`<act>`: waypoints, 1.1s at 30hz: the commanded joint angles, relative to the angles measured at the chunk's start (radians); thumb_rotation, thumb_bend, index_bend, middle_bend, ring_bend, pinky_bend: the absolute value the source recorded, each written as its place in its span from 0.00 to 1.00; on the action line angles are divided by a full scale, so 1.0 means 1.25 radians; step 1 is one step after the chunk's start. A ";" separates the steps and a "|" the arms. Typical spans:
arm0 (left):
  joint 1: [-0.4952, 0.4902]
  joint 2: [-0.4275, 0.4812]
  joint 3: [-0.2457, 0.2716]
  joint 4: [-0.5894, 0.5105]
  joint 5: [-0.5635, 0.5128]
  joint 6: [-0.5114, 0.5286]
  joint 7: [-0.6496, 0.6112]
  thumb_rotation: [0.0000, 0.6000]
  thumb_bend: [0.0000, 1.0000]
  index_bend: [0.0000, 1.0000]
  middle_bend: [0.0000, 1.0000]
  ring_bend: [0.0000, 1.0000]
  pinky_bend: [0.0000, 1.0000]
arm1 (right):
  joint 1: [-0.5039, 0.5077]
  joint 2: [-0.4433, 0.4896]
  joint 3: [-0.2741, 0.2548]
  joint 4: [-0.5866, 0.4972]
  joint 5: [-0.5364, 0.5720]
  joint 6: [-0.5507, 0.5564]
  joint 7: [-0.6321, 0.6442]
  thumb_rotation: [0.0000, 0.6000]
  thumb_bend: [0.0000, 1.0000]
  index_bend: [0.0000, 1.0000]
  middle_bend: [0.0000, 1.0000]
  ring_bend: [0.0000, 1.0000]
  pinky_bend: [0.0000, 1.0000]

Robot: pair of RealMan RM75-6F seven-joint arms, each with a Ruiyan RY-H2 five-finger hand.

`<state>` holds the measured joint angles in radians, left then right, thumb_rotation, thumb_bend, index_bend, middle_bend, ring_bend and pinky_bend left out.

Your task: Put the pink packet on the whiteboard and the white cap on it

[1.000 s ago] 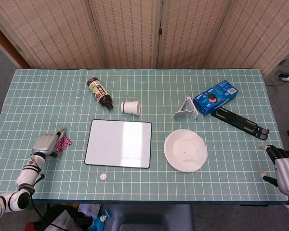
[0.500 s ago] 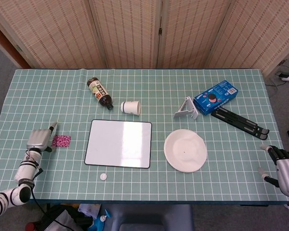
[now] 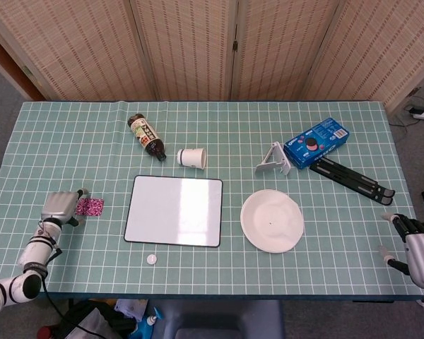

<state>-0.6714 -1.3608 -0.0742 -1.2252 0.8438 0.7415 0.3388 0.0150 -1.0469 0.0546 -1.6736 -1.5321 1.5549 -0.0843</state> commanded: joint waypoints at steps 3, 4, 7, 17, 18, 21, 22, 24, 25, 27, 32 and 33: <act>-0.011 -0.018 -0.005 0.021 -0.012 -0.010 0.005 1.00 0.24 0.23 1.00 1.00 1.00 | -0.004 0.000 0.000 0.001 0.003 0.002 0.001 1.00 0.19 0.27 0.33 0.36 0.40; -0.012 -0.020 -0.005 0.025 -0.014 -0.012 0.005 1.00 0.24 0.24 1.00 1.00 1.00 | -0.004 0.000 -0.001 0.001 0.003 0.003 0.001 1.00 0.19 0.27 0.33 0.36 0.40; -0.017 -0.027 -0.006 0.037 -0.020 -0.020 0.007 1.00 0.24 0.26 1.00 1.00 1.00 | -0.005 0.000 0.000 0.002 0.004 0.004 0.002 1.00 0.19 0.27 0.33 0.36 0.40; -0.024 -0.036 -0.003 0.050 -0.033 -0.029 0.013 1.00 0.24 0.29 1.00 1.00 1.00 | -0.006 -0.001 0.001 0.006 0.007 0.002 0.006 1.00 0.19 0.27 0.33 0.36 0.40; -0.024 -0.036 -0.003 0.050 -0.033 -0.029 0.013 1.00 0.24 0.29 1.00 1.00 1.00 | -0.006 -0.001 0.001 0.006 0.008 0.002 0.007 1.00 0.19 0.27 0.33 0.36 0.40; -0.025 -0.037 -0.003 0.050 -0.033 -0.029 0.013 1.00 0.24 0.30 1.00 1.00 1.00 | -0.006 -0.001 0.001 0.007 0.009 0.000 0.007 1.00 0.19 0.27 0.33 0.36 0.40; -0.026 -0.038 -0.002 0.050 -0.033 -0.028 0.014 1.00 0.24 0.31 1.00 1.00 1.00 | -0.006 -0.001 0.001 0.008 0.009 0.000 0.007 1.00 0.19 0.27 0.33 0.36 0.40; -0.026 -0.039 -0.002 0.052 -0.033 -0.028 0.014 1.00 0.24 0.31 1.00 1.00 1.00 | -0.006 -0.002 0.001 0.008 0.010 0.000 0.008 1.00 0.19 0.27 0.33 0.36 0.40; -0.026 -0.040 -0.003 0.053 -0.033 -0.027 0.013 1.00 0.24 0.32 1.00 1.00 1.00 | -0.006 -0.001 0.002 0.008 0.010 -0.001 0.008 1.00 0.19 0.27 0.33 0.36 0.40; -0.026 -0.041 -0.004 0.054 -0.032 -0.026 0.011 1.00 0.24 0.33 1.00 1.00 1.00 | -0.006 -0.001 0.002 0.008 0.011 0.000 0.008 1.00 0.19 0.27 0.33 0.36 0.40; -0.025 -0.044 -0.005 0.058 -0.024 -0.023 0.003 1.00 0.24 0.36 1.00 1.00 1.00 | -0.007 -0.001 0.002 0.007 0.011 -0.001 0.008 1.00 0.19 0.27 0.33 0.36 0.40; -0.025 -0.044 -0.005 0.059 -0.023 -0.024 0.002 1.00 0.24 0.36 1.00 1.00 1.00 | -0.007 -0.001 0.002 0.007 0.011 -0.001 0.008 1.00 0.19 0.27 0.33 0.36 0.40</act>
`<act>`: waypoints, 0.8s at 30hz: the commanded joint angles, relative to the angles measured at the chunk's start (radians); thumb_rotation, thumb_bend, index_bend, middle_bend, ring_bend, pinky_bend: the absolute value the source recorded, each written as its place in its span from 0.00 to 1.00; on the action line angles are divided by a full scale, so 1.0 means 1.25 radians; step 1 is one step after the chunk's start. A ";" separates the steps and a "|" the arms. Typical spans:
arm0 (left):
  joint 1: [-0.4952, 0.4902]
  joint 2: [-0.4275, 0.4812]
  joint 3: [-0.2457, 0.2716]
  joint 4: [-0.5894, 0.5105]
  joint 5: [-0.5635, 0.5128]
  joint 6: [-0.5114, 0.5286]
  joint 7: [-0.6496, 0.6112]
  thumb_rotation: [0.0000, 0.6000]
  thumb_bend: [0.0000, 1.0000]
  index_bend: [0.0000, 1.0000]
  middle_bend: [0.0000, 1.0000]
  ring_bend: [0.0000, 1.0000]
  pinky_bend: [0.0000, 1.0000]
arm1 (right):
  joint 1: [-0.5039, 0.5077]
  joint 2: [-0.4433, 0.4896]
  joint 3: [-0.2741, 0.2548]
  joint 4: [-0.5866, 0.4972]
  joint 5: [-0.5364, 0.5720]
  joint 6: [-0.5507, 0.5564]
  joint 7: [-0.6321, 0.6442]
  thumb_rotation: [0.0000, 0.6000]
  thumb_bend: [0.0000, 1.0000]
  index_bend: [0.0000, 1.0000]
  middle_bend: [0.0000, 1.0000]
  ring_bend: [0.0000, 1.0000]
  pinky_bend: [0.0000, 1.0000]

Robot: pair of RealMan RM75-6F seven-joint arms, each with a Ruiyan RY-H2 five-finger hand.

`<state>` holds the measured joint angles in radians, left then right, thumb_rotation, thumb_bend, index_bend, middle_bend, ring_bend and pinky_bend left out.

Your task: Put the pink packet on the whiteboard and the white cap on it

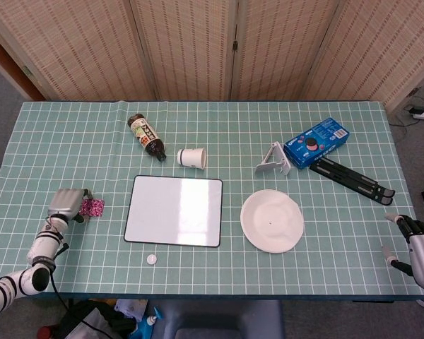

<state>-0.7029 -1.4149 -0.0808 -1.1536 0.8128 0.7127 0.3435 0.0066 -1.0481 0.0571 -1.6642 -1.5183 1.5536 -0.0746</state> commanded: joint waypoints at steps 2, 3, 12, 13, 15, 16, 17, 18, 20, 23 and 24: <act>0.001 -0.001 0.000 0.003 0.003 -0.001 -0.004 1.00 0.24 0.37 1.00 1.00 1.00 | 0.000 0.000 0.001 0.000 0.000 0.000 0.000 1.00 0.19 0.27 0.33 0.36 0.40; 0.001 -0.001 0.000 0.004 0.004 -0.001 -0.005 1.00 0.24 0.37 1.00 1.00 1.00 | 0.000 -0.001 0.001 -0.001 -0.001 0.001 0.000 1.00 0.19 0.27 0.33 0.36 0.40; 0.009 0.040 -0.013 -0.057 0.030 0.024 -0.026 1.00 0.24 0.38 1.00 1.00 1.00 | 0.000 0.002 0.001 -0.003 -0.004 0.003 0.000 1.00 0.19 0.27 0.33 0.37 0.40; 0.009 0.048 -0.015 -0.072 0.036 0.029 -0.029 1.00 0.24 0.38 1.00 1.00 1.00 | 0.000 0.002 0.002 -0.003 -0.004 0.003 0.000 1.00 0.19 0.27 0.33 0.37 0.40; 0.009 0.063 -0.019 -0.104 0.050 0.039 -0.032 1.00 0.24 0.38 1.00 1.00 1.00 | 0.000 0.002 0.002 -0.002 -0.003 0.002 0.001 1.00 0.19 0.27 0.33 0.37 0.40; 0.008 0.071 -0.022 -0.125 0.060 0.048 -0.033 1.00 0.24 0.38 1.00 1.00 1.00 | 0.000 0.001 0.002 -0.002 -0.003 0.003 0.002 1.00 0.19 0.27 0.33 0.37 0.40; 0.007 0.076 -0.024 -0.141 0.068 0.054 -0.033 1.00 0.24 0.38 1.00 1.00 1.00 | 0.000 0.001 0.002 -0.001 -0.003 0.002 0.002 1.00 0.19 0.27 0.33 0.37 0.40; 0.005 0.080 -0.026 -0.157 0.076 0.058 -0.033 1.00 0.24 0.38 1.00 1.00 1.00 | 0.001 0.001 0.002 -0.001 -0.003 0.002 0.003 1.00 0.19 0.27 0.33 0.37 0.40; -0.001 0.090 -0.030 -0.196 0.092 0.065 -0.032 1.00 0.24 0.38 1.00 1.00 1.00 | 0.001 0.001 0.003 0.001 -0.003 0.001 0.004 1.00 0.19 0.27 0.33 0.37 0.40; -0.012 0.096 -0.039 -0.247 0.112 0.073 -0.031 1.00 0.24 0.38 1.00 1.00 1.00 | 0.002 0.000 0.003 0.004 -0.002 -0.001 0.007 1.00 0.19 0.27 0.33 0.37 0.40; -0.017 0.095 -0.042 -0.263 0.120 0.076 -0.030 1.00 0.24 0.38 1.00 1.00 1.00 | 0.002 0.000 0.003 0.005 0.000 -0.002 0.008 1.00 0.19 0.27 0.33 0.37 0.40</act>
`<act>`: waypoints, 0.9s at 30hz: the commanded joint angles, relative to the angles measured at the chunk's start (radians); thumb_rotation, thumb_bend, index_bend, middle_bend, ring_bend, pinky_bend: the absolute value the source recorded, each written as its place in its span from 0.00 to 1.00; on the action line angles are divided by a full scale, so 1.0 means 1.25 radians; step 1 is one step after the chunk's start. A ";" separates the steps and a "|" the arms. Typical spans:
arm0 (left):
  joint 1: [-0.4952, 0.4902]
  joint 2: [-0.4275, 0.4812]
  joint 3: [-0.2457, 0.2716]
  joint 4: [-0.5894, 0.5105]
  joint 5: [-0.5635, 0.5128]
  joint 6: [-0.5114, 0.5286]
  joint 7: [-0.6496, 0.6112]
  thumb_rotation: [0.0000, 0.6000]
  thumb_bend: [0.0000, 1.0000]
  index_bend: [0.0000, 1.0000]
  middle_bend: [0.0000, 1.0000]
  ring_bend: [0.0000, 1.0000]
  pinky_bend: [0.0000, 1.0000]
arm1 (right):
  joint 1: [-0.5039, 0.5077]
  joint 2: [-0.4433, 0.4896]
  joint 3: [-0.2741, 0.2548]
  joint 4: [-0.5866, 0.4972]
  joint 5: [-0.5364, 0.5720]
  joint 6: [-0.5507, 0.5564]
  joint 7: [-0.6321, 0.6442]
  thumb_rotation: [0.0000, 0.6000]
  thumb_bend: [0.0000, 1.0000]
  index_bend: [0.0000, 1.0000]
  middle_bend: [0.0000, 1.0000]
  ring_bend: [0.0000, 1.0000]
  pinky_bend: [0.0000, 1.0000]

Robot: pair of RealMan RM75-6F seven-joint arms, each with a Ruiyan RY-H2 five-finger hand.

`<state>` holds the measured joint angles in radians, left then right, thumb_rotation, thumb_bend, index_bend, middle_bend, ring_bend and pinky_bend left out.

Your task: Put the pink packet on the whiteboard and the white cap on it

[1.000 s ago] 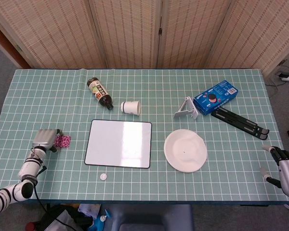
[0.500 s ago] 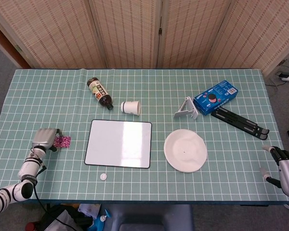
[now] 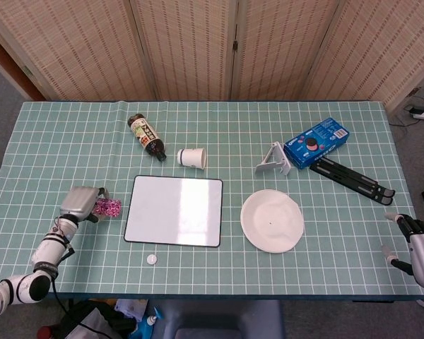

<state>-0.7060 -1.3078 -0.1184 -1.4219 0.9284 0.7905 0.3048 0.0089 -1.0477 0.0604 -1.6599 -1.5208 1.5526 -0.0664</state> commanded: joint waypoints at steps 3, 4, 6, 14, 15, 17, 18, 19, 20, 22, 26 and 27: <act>-0.030 0.002 -0.019 -0.081 0.043 0.019 0.009 1.00 0.24 0.38 1.00 1.00 1.00 | 0.000 -0.001 0.001 0.004 0.003 -0.001 0.005 1.00 0.19 0.27 0.33 0.37 0.40; -0.035 -0.001 -0.021 -0.088 0.045 0.020 0.012 1.00 0.24 0.38 1.00 1.00 1.00 | 0.000 -0.001 0.001 0.005 0.003 -0.001 0.005 1.00 0.19 0.27 0.33 0.37 0.40; -0.047 -0.009 -0.023 -0.097 0.047 0.018 0.021 1.00 0.24 0.38 1.00 1.00 1.00 | 0.000 0.000 0.001 0.006 0.002 -0.001 0.006 1.00 0.19 0.27 0.33 0.37 0.40; -0.093 -0.063 -0.010 -0.096 0.028 0.012 0.089 1.00 0.24 0.37 1.00 1.00 1.00 | -0.005 -0.001 0.000 0.012 0.008 0.001 0.015 1.00 0.19 0.27 0.33 0.37 0.40; -0.098 -0.072 -0.006 -0.095 0.024 0.012 0.098 1.00 0.24 0.37 1.00 1.00 1.00 | -0.005 -0.001 0.000 0.013 0.008 0.002 0.016 1.00 0.19 0.27 0.33 0.37 0.40; -0.104 -0.082 0.001 -0.094 0.019 0.011 0.111 1.00 0.24 0.37 1.00 1.00 1.00 | -0.006 0.000 0.001 0.014 0.008 0.003 0.017 1.00 0.19 0.27 0.33 0.37 0.40; -0.107 -0.087 0.004 -0.092 0.017 0.012 0.119 1.00 0.24 0.37 1.00 1.00 1.00 | -0.006 0.000 0.001 0.015 0.008 0.004 0.017 1.00 0.19 0.27 0.33 0.37 0.40; -0.111 -0.094 0.008 -0.088 0.016 0.016 0.130 1.00 0.24 0.37 1.00 1.00 1.00 | -0.007 0.000 0.001 0.015 0.008 0.005 0.019 1.00 0.19 0.27 0.33 0.37 0.40; -0.113 -0.100 0.012 -0.085 0.014 0.018 0.138 1.00 0.24 0.36 1.00 1.00 1.00 | -0.007 0.000 0.001 0.016 0.009 0.005 0.020 1.00 0.19 0.27 0.33 0.37 0.40; -0.115 -0.109 0.016 -0.082 0.004 0.020 0.145 1.00 0.24 0.35 1.00 1.00 1.00 | -0.009 0.000 0.001 0.018 0.009 0.007 0.023 1.00 0.19 0.27 0.33 0.37 0.40; -0.119 -0.114 0.025 -0.080 -0.007 0.024 0.157 1.00 0.24 0.28 1.00 1.00 1.00 | -0.012 -0.002 0.001 0.023 0.010 0.011 0.028 1.00 0.19 0.27 0.34 0.38 0.40; -0.118 -0.112 0.027 -0.083 -0.006 0.026 0.157 1.00 0.24 0.26 1.00 1.00 1.00 | -0.013 -0.003 0.001 0.024 0.010 0.011 0.028 1.00 0.19 0.27 0.34 0.38 0.40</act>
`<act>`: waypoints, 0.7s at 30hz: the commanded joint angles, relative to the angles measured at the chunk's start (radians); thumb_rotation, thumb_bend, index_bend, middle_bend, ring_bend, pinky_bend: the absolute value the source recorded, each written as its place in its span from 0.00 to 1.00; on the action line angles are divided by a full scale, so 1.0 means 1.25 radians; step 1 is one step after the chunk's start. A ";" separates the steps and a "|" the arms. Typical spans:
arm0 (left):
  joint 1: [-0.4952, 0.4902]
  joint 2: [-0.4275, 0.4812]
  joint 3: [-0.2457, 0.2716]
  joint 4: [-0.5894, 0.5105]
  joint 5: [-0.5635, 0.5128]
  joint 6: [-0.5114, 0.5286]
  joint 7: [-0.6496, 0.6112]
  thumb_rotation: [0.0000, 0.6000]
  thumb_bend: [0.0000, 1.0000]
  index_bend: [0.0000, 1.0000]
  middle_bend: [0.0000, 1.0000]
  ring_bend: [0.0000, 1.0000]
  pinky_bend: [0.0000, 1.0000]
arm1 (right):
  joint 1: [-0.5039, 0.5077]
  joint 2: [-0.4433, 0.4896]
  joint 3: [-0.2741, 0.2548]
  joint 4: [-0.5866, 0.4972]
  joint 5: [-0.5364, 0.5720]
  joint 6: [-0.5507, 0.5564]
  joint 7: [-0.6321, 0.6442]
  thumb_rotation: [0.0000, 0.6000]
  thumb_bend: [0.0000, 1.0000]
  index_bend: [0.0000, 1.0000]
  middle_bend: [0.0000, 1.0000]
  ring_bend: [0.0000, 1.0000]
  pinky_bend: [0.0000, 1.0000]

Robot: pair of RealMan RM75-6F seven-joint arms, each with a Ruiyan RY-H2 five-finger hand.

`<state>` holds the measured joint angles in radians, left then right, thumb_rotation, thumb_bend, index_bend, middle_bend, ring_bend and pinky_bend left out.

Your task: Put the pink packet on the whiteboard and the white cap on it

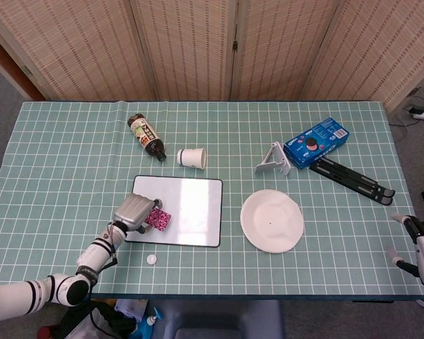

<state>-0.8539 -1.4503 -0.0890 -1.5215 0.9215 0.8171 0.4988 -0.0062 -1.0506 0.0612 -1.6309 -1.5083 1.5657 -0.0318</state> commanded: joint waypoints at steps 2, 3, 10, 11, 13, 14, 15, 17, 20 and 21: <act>0.003 0.010 0.006 -0.014 0.007 0.013 -0.001 1.00 0.24 0.23 1.00 1.00 1.00 | -0.001 0.000 0.001 0.002 0.000 0.001 0.002 1.00 0.19 0.27 0.34 0.38 0.40; 0.005 0.016 0.008 -0.020 0.012 0.017 -0.002 1.00 0.24 0.23 1.00 1.00 1.00 | 0.000 0.000 0.001 0.002 0.000 0.001 0.002 1.00 0.19 0.27 0.34 0.38 0.40; 0.035 0.078 0.037 -0.062 0.160 0.034 -0.085 1.00 0.24 0.28 1.00 1.00 1.00 | 0.003 -0.001 0.002 0.000 -0.006 -0.001 0.000 1.00 0.19 0.27 0.34 0.38 0.40; 0.041 0.092 0.047 -0.068 0.205 0.033 -0.116 1.00 0.24 0.29 1.00 1.00 1.00 | 0.004 -0.001 0.002 -0.001 -0.007 -0.002 -0.001 1.00 0.19 0.27 0.34 0.38 0.40; 0.046 0.120 0.068 -0.077 0.292 0.021 -0.185 1.00 0.24 0.31 1.00 1.00 1.00 | 0.005 -0.001 0.001 -0.003 -0.008 -0.002 -0.003 1.00 0.19 0.27 0.34 0.38 0.40; 0.051 0.126 0.075 -0.077 0.331 0.031 -0.214 1.00 0.24 0.32 1.00 1.00 1.00 | 0.005 -0.001 0.001 -0.004 -0.009 -0.002 -0.004 1.00 0.19 0.27 0.34 0.38 0.40; 0.055 0.130 0.084 -0.074 0.374 0.044 -0.240 1.00 0.24 0.32 1.00 1.00 1.00 | 0.006 -0.002 0.002 -0.004 -0.010 -0.002 -0.004 1.00 0.19 0.27 0.34 0.38 0.41; 0.064 0.138 0.107 -0.065 0.463 0.077 -0.296 1.00 0.24 0.33 1.00 1.00 1.00 | 0.006 -0.002 0.002 -0.005 -0.011 -0.002 -0.007 1.00 0.19 0.27 0.34 0.38 0.41; 0.069 0.139 0.137 -0.047 0.564 0.118 -0.359 1.00 0.24 0.35 1.00 1.00 1.00 | 0.008 -0.002 0.001 -0.009 -0.013 -0.004 -0.012 1.00 0.19 0.27 0.34 0.38 0.41; 0.069 0.138 0.147 -0.041 0.594 0.129 -0.374 1.00 0.24 0.36 1.00 1.00 1.00 | 0.008 -0.002 0.001 -0.010 -0.014 -0.005 -0.014 1.00 0.19 0.27 0.34 0.38 0.41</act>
<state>-0.7851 -1.2997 0.0374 -1.5915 1.5293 0.9159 0.1376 0.0039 -1.0534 0.0624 -1.6433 -1.5251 1.5600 -0.0484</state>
